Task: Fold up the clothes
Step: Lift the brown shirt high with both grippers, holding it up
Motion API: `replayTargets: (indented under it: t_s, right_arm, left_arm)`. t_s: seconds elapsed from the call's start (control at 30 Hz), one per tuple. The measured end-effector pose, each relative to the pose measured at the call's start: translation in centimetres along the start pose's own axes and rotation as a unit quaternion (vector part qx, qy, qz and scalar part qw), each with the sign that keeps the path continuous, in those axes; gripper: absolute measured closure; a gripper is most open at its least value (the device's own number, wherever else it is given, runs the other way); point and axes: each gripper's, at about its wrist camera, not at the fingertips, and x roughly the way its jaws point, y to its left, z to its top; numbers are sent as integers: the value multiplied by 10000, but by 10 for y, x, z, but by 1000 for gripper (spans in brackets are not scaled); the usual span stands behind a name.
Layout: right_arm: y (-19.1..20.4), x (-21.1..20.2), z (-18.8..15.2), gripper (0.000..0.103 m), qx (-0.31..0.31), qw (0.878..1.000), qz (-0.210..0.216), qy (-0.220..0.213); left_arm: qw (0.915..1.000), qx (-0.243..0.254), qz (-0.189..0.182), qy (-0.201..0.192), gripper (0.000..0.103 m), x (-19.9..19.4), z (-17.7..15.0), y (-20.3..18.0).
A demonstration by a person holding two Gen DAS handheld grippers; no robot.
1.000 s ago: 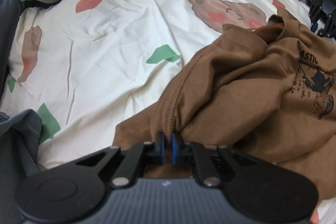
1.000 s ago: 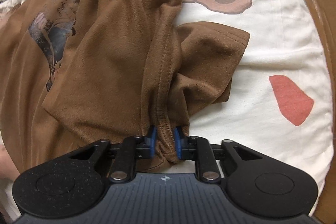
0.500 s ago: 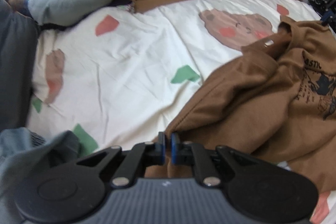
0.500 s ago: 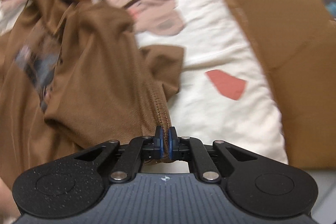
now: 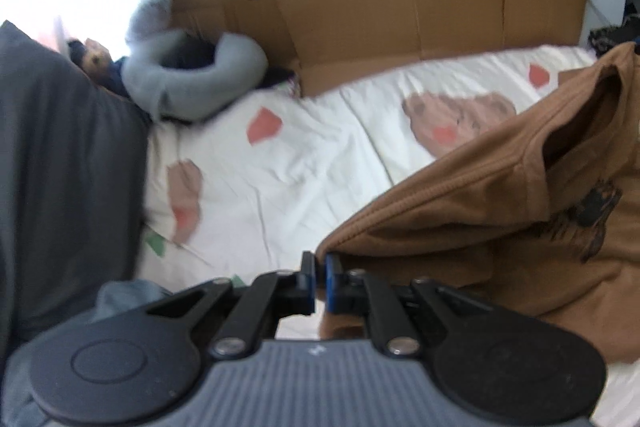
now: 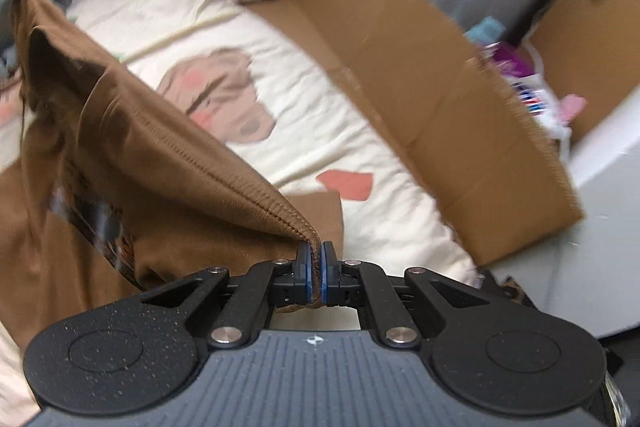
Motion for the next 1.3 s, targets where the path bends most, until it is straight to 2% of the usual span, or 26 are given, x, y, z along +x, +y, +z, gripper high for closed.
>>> replayTargets:
  t_s: [0.23, 0.47, 0.6, 0.9, 1.3]
  right_arm:
    - [-7, -74, 3, 101, 448, 9980, -248, -361]
    - [-6, -148, 0, 101, 700, 9943, -321, -731]
    - [-2, -192, -1, 101, 779, 9912, -358, -1005]
    - [3, -282, -5, 101, 1032, 9800, -494, -1630]
    - [1, -361, -10, 101, 1230, 9662, -627, -2179]
  left_arm:
    - [9994, 2, 160, -304, 99, -72, 21, 3]
    - [9977, -173, 340, -563, 99, -146, 23, 5]
    - [9949, -168, 482, -866, 99, -191, 25, 3]
    - [9858, -157, 780, -1479, 99, -283, 36, 0]
    - [9699, 35, 1137, -2152, 99, -375, 45, -3]
